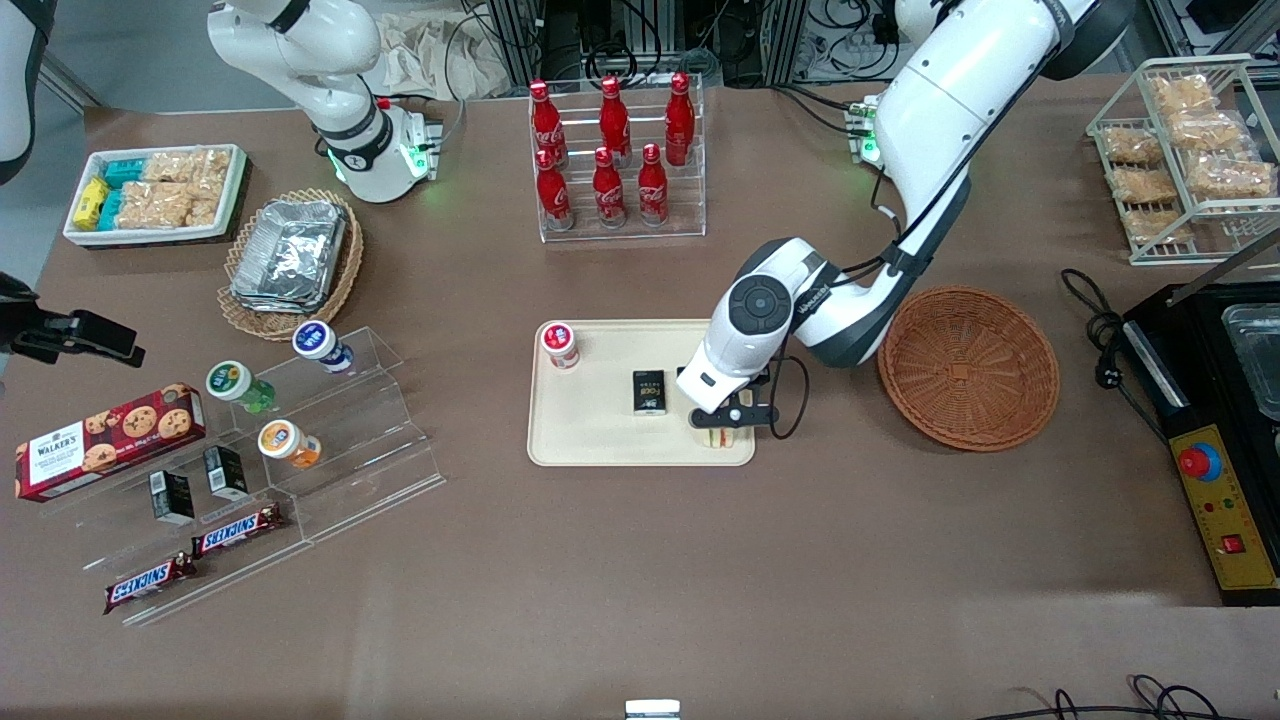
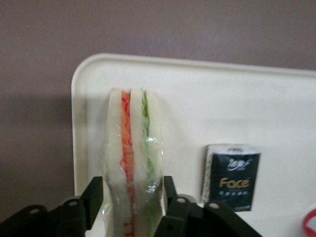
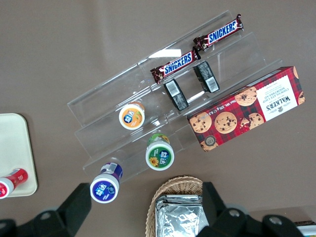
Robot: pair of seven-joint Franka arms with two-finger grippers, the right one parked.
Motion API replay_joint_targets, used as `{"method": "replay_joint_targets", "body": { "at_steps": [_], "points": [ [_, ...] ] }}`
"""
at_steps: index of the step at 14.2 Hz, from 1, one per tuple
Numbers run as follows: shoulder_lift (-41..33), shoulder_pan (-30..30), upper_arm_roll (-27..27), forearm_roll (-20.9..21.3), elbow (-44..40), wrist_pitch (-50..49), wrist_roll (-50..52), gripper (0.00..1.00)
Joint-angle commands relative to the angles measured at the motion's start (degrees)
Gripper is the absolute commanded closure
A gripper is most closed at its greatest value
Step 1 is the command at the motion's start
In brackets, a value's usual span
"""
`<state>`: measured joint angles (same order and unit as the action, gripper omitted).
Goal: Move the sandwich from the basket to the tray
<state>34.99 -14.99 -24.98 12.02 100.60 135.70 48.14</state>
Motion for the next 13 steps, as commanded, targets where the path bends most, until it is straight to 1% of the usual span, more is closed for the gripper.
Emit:
{"method": "replay_joint_targets", "body": {
  "at_steps": [1, 2, 4, 5, 7, 10, 11, 13],
  "points": [
    [-4.82, 0.92, 0.36, 1.25, -2.25, -2.96, 6.24, 0.00],
    [-7.54, 1.19, 0.63, 1.86, -2.60, -8.64, 7.23, 0.00],
    [-11.42, 2.50, 1.68, 1.43, -7.15, -19.46, 6.97, 0.00],
    [-13.52, 5.90, 1.68, 0.04, -10.92, -25.25, 5.75, 0.00],
    [-18.96, 7.51, 2.90, -2.69, -10.78, -29.42, 1.20, 0.00],
    [-27.14, 6.82, 12.81, -11.29, -9.73, -36.79, -14.15, 0.00],
    [-29.95, 6.56, 15.63, -12.27, -8.51, -38.56, -19.34, 0.00],
    [-35.31, 4.98, 20.99, -12.55, -3.86, -38.93, -27.18, 0.00]
  ]
}}
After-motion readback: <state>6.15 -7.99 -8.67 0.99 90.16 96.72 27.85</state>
